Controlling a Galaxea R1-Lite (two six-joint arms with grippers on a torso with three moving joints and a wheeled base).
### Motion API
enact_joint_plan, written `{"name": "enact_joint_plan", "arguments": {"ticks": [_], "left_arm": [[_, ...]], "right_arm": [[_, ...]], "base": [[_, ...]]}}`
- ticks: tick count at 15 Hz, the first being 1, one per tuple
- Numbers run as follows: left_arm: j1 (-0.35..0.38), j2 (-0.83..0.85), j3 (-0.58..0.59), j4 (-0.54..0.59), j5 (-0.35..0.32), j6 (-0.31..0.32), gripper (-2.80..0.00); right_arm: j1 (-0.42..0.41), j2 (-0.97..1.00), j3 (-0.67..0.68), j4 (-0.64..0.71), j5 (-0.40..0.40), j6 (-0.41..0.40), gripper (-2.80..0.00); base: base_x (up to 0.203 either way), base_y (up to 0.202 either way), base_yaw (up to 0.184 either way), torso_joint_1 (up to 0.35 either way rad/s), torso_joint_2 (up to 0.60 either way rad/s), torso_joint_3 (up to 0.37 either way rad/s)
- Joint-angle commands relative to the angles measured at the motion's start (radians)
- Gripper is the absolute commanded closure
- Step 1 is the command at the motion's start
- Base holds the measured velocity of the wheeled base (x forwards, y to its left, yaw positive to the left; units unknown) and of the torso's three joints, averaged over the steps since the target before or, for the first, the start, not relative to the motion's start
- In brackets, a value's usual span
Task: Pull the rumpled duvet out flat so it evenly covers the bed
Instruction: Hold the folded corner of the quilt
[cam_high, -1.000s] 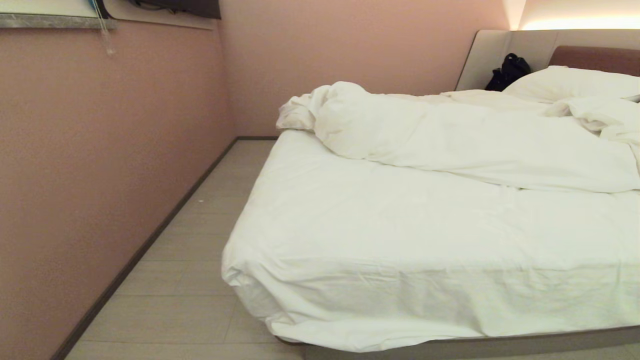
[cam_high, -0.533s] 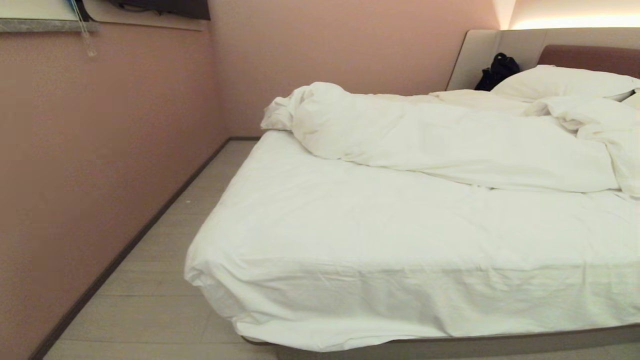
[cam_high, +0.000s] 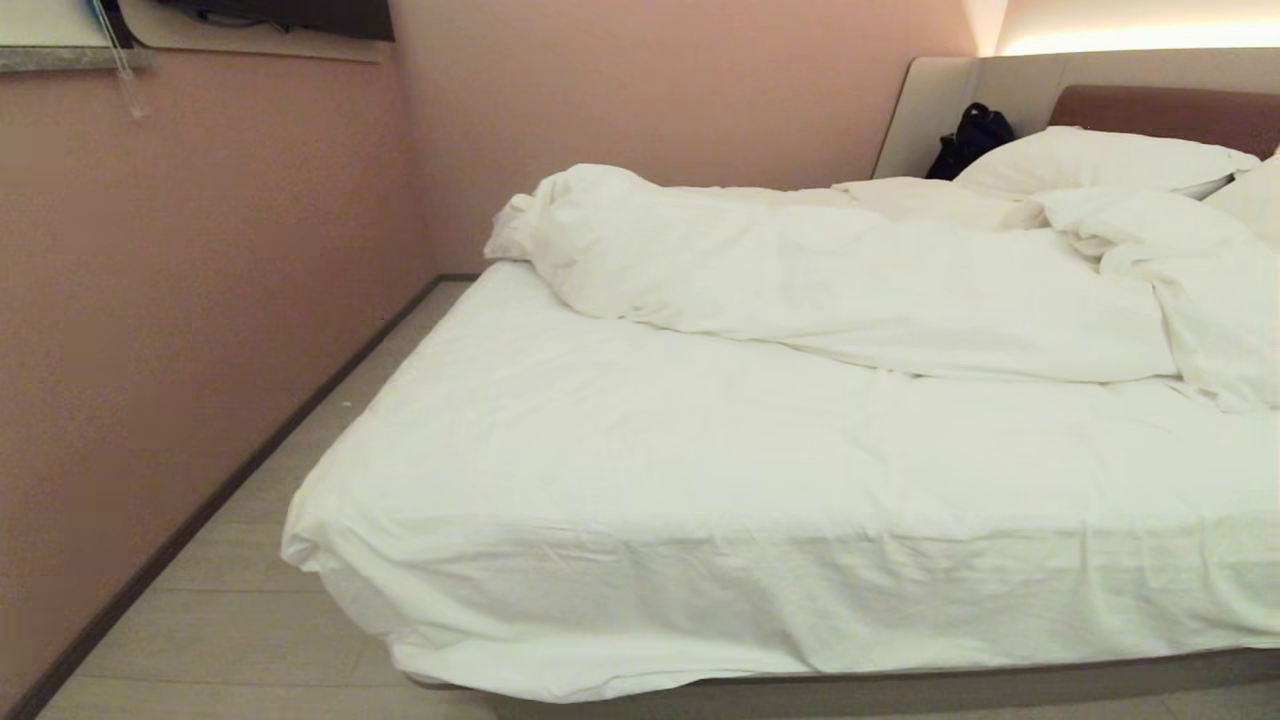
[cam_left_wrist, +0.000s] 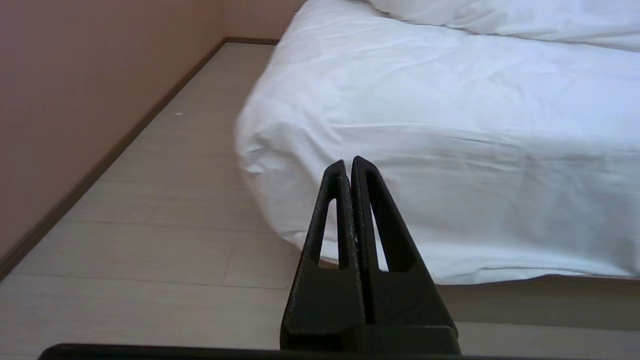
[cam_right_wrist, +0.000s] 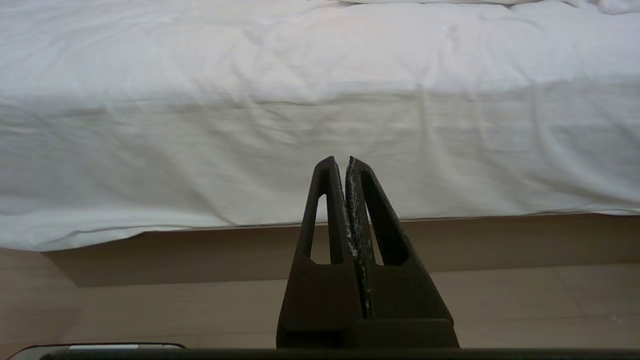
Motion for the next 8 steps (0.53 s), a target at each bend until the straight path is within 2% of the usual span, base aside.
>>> {"name": "enact_joint_plan", "arguments": {"ticks": [1,8], "left_arm": [[0.000,0.000,0.000,0.000,0.000,-0.001,0.00],[0.000,0.000,0.000,0.001,0.000,-0.001,0.00]], "right_arm": [[-0.001,0.001,0.000,0.000,0.000,0.000,0.00],[0.000,0.001,0.000,0.000,0.000,0.000,0.00]], "base": [[0.000,-0.199,0.002,0.000,0.00,0.005],[0.000,-0.193,0.000,0.001,0.00,0.003]]}}
